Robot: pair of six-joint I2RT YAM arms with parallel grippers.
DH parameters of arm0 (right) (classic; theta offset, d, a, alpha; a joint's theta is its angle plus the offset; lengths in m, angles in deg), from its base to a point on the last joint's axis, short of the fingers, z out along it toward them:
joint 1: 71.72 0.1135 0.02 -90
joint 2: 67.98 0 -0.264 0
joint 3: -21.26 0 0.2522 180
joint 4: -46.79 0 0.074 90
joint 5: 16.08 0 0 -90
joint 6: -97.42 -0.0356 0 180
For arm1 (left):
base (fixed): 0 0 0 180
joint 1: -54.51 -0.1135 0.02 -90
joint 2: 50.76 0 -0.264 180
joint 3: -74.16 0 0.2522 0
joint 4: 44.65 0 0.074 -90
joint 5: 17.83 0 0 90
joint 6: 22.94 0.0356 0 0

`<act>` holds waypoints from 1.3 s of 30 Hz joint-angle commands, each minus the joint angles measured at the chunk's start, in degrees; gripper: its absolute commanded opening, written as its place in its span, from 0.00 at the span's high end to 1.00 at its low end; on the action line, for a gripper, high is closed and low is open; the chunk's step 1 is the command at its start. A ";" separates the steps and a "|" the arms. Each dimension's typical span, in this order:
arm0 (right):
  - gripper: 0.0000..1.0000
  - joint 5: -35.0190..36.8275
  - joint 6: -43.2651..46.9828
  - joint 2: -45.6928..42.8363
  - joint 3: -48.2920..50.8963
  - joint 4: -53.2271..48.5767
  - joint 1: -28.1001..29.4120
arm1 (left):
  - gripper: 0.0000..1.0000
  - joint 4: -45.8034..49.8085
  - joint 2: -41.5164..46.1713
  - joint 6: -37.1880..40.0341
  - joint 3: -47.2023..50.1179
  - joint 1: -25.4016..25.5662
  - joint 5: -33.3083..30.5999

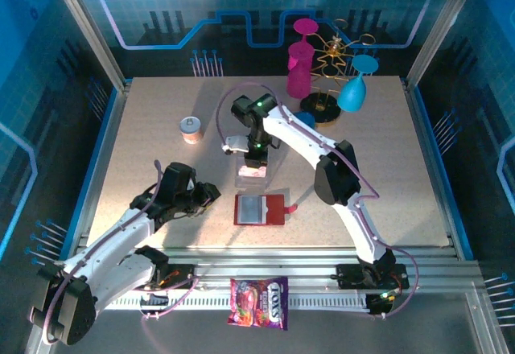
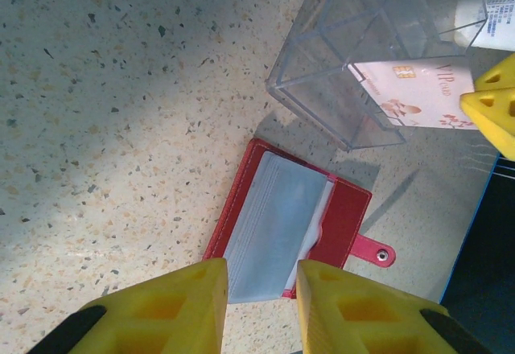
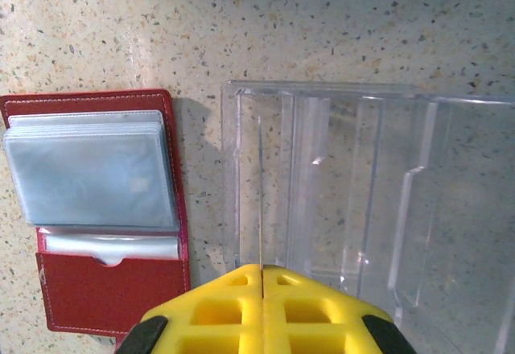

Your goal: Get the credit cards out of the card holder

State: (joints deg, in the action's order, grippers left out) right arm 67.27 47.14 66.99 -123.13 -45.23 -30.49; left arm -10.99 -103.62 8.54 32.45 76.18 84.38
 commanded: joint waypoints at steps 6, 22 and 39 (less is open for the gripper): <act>1.00 -3.01 1.23 4.25 -2.83 -5.54 -0.24 | 0.70 1.45 0.04 0.43 0.50 -1.02 0.18; 0.87 -1.48 0.89 4.79 -4.10 -4.73 -0.28 | 0.70 1.08 0.08 0.42 0.87 -1.63 0.40; 0.82 2.52 -0.59 1.55 -3.78 -1.35 -0.28 | 0.70 0.51 0.65 0.09 1.31 -1.74 0.42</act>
State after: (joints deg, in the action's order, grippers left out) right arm 68.88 47.25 71.54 -125.38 -47.09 -30.53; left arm -11.01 -103.62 8.56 32.59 74.96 84.40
